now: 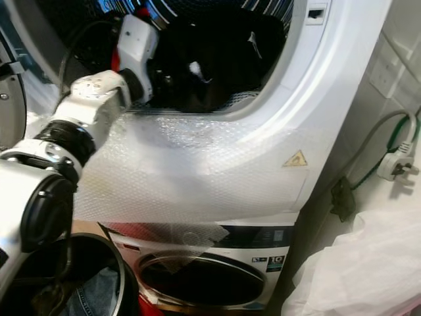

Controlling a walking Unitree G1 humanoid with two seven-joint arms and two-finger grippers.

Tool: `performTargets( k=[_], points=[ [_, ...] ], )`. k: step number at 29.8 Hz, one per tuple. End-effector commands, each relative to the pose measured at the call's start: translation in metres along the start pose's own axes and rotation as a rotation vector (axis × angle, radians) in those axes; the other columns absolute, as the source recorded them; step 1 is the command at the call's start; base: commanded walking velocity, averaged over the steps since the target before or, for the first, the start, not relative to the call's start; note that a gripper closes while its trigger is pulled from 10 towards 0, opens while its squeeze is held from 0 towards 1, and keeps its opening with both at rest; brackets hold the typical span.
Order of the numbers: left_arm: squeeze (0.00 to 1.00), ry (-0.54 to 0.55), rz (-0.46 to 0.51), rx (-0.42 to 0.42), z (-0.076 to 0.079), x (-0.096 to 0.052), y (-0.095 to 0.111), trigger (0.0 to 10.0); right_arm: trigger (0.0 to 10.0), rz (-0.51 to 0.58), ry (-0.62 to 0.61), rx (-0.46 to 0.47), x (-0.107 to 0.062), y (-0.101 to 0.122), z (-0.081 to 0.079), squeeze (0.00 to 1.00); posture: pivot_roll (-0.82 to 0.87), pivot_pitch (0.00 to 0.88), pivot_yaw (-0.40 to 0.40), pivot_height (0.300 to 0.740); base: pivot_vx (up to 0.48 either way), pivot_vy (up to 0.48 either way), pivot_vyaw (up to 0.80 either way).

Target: Clothes washing

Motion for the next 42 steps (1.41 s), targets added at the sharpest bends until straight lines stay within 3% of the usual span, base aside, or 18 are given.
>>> performTargets(
  k=[1, 4, 9, 10, 12, 13, 16, 18, 20, 28, 31, 36, 37, 40, 42],
  points=[
    [0.0, -0.013, -0.013, 0.013, 0.006, 0.006, 0.007, 10.0, 10.0, 0.006, -0.014, 0.02, -0.003, -0.001, 0.005, 0.0, -0.46, 0.046, 0.088, 0.74, 0.0, 0.0, 0.0],
    [0.0, -0.003, -0.022, 0.041, 0.012, 0.01, 0.007, 10.0, 10.0, 0.021, -0.026, 0.02, -0.005, 0.001, 0.01, 0.0, -0.47, 0.032, 0.089, 0.74, 0.0, 0.0, 0.0],
    [0.0, 0.158, -0.041, 0.099, -0.004, 0.008, 0.01, 10.0, 10.0, 0.013, -0.014, 0.04, -0.008, -0.005, 0.007, 0.0, -0.47, 0.02, 0.089, 0.74, 0.0, 0.0, 0.0],
    [0.0, 0.257, -0.053, 0.143, -0.018, 0.002, 0.011, 10.0, 10.0, -0.013, 0.047, 0.055, -0.008, -0.011, -0.002, 0.0, -0.47, 0.02, 0.089, 0.74, 0.0, 0.0, 0.0],
    [0.0, 0.318, -0.055, 0.169, -0.028, -0.003, 0.013, 10.0, 10.0, -0.04, 0.13, 0.066, -0.007, -0.015, -0.015, 0.0, -0.46, 0.016, 0.097, 0.74, 0.0, 0.0, 0.0],
    [0.0, 0.35, -0.048, 0.17, -0.034, -0.005, 0.015, 10.0, 10.0, -0.065, 0.228, 0.071, -0.006, -0.017, -0.029, 0.0, -0.45, 0.016, 0.099, 0.74, 0.0, 0.0, 0.0],
    [0.0, 0.368, -0.046, 0.175, -0.037, -0.007, 0.016, 10.0, 10.0, -0.077, 0.287, 0.075, -0.006, -0.017, -0.038, 0.0, -0.45, 0.014, 0.099, 0.74, 0.0, 0.0, 0.0],
    [0.0, 0.4, -0.058, 0.196, -0.04, -0.009, 0.015, 10.0, 10.0, -0.084, 0.397, 0.074, -0.006, -0.015, -0.054, 0.0, -0.45, 0.008, 0.099, 0.74, 0.0, 0.0, 0.0],
    [0.0, 0.443, -0.073, 0.166, -0.045, -0.011, 0.011, 10.0, 10.0, -0.103, 0.507, 0.056, -0.007, -0.013, -0.074, 0.0, -0.47, 0.0, 0.088, 0.74, 0.0, 0.0, 0.0],
    [0.0, 0.322, -0.065, 0.095, -0.036, -0.007, 0.01, 10.0, 10.0, -0.135, 0.7, 0.012, -0.01, -0.003, -0.105, 0.0, -0.43, 0.0, 0.062, 0.74, 0.0, 0.0, 0.0],
    [0.0, 0.339, -0.02, 0.053, -0.046, -0.012, 0.021, 10.0, 10.0, -0.149, 0.772, -0.013, -0.007, 0.004, -0.125, 0.0, -0.4, 0.0, 0.059, 0.74, 0.0, 0.0, 0.0],
    [0.0, 0.339, 0.018, 0.091, -0.058, -0.019, 0.035, 10.0, 10.0, -0.174, 0.848, -0.049, -0.005, 0.008, -0.149, 0.0, -0.33, 0.0, 0.054, 0.74, 0.0, 0.0, 0.0],
    [0.0, 0.245, 0.037, 0.128, -0.055, -0.019, 0.043, 10.0, 10.0, -0.185, 0.878, -0.065, -0.001, 0.011, -0.162, 0.0, -0.27, 0.0, 0.062, 0.74, 0.0, 0.0, 0.0],
    [0.0, 0.125, 0.046, 0.138, -0.05, -0.018, 0.047, 10.0, 10.0, -0.192, 0.909, -0.079, 0.003, 0.015, -0.175, 0.0, -0.24, 0.0, 0.072, 0.74, 0.0, 0.0, 0.0],
    [0.0, -0.025, 0.054, 0.162, -0.038, -0.017, 0.05, 10.0, 10.0, -0.187, 0.932, -0.076, 0.005, 0.021, -0.184, 0.0, -0.22, 0.0, 0.077, 0.74, 0.0, 0.0, 0.0]
  ],
)
Point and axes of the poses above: a point about 5 cm out from each wrist's last joint towards the gripper, its own x axis pointing out of the wrist towards the gripper, its own y axis along the axis of the wrist's last joint, z = x × y, the point moved 2 cm from there along x, pointing out of the wrist towards the gripper, and after that the axes turned 2 degrees about x, right-handed, at the moved point
